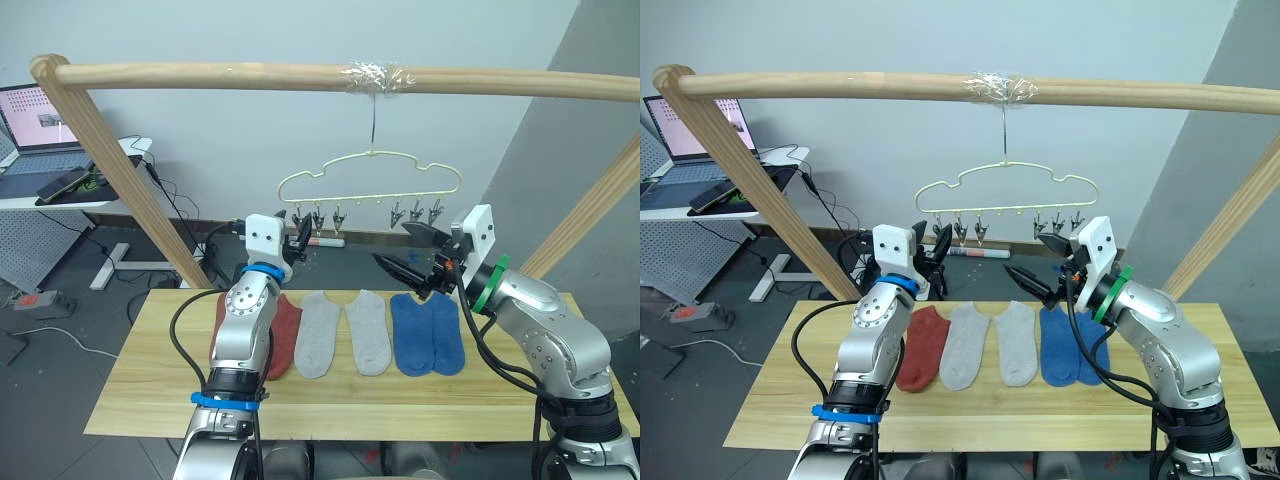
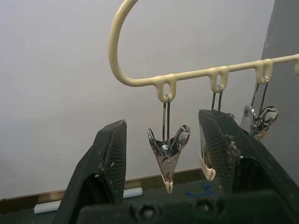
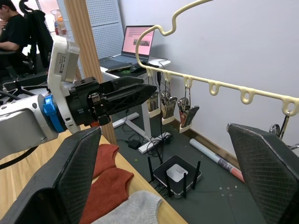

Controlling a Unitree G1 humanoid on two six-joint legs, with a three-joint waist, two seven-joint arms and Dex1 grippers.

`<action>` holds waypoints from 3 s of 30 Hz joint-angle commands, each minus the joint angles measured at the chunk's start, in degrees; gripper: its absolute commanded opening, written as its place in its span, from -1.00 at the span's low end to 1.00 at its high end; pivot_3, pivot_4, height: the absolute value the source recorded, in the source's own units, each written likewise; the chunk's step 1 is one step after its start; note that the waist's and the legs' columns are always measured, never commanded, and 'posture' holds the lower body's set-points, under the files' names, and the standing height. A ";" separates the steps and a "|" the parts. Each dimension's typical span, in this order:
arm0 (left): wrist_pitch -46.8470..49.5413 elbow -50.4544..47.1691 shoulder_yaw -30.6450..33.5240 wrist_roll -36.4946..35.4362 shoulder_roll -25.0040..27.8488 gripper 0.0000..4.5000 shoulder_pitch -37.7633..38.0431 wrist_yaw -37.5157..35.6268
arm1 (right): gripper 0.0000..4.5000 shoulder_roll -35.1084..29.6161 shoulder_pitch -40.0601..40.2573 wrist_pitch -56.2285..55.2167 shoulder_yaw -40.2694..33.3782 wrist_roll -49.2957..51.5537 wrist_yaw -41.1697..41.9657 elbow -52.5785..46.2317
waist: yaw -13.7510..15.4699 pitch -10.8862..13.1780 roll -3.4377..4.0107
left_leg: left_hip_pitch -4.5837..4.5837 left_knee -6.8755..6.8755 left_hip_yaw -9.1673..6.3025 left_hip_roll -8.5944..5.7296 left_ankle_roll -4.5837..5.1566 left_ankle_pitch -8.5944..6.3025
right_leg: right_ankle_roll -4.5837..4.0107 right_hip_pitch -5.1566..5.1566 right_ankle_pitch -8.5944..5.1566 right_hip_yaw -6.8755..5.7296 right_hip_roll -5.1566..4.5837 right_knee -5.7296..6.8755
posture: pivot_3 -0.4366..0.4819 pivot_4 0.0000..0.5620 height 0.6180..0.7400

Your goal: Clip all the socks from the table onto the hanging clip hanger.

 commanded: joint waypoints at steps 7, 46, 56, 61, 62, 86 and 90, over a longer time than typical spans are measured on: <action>-2.93 1.05 0.34 0.61 -0.14 0.19 -2.08 0.66 | 1.00 0.50 -1.65 0.36 -1.24 1.93 -1.11 -2.95 | -0.06 0.18 -0.02 | -0.01 0.00 0.00 0.00 0.00 0.00 | 0.00 -0.01 0.00 0.00 0.00 -0.01 | -0.40 -0.51 1.00; -3.67 2.39 0.02 2.10 -0.45 -0.86 -3.31 1.26 | 1.00 0.02 -1.91 0.97 -1.87 3.08 -2.56 -2.13 | -0.13 1.68 -0.11 | -0.12 0.00 -0.01 0.00 0.00 0.00 | 0.06 -0.09 -0.01 -0.02 0.00 -0.05 | -0.39 -0.46 1.00; -4.09 2.47 -0.08 3.44 -0.09 -0.06 -3.74 2.56 | 1.00 0.22 -2.44 0.88 -1.76 3.03 -2.52 -1.60 | -0.11 1.69 -0.11 | -0.13 -0.01 -0.01 0.00 0.00 0.00 | 0.06 -0.09 -0.01 -0.02 0.00 -0.05 | -0.38 -0.47 1.00; -3.79 2.53 0.13 3.64 -0.29 -0.06 -4.37 3.15 | 1.00 0.31 -2.47 0.80 -1.64 2.91 -2.52 -1.53 | -0.10 1.69 -0.11 | -0.13 -0.01 -0.02 0.00 0.00 0.00 | 0.06 -0.10 -0.01 -0.02 0.00 -0.05 | -0.37 -0.47 1.00; -3.76 2.52 0.15 3.56 -0.34 -0.06 -4.50 3.22 | 1.00 0.30 -2.47 0.75 -1.65 2.88 -2.49 -1.49 | -0.10 1.69 -0.11 | -0.13 -0.01 -0.02 0.00 0.00 0.00 | 0.06 -0.10 -0.01 -0.02 0.00 -0.05 | -0.37 -0.47 1.00; -3.50 3.06 -0.70 3.43 -0.27 -0.61 -4.97 1.65 | 1.00 0.51 -2.58 0.54 -1.66 2.60 -2.69 -1.13 | -0.09 1.70 -0.11 | -0.15 -0.01 -0.02 0.00 0.00 0.00 | 0.05 -0.11 -0.01 -0.03 0.00 -0.06 | -0.37 -0.48 1.00; -3.60 2.79 -0.54 3.40 -0.40 -0.94 -4.88 1.63 | 1.00 0.66 -1.72 1.01 -1.87 2.78 -3.09 -1.00 | -0.09 1.70 -0.11 | -0.15 -0.01 -0.02 0.00 0.00 0.00 | 0.06 -0.11 -0.01 -0.03 0.00 -0.06 | -0.37 -0.48 1.00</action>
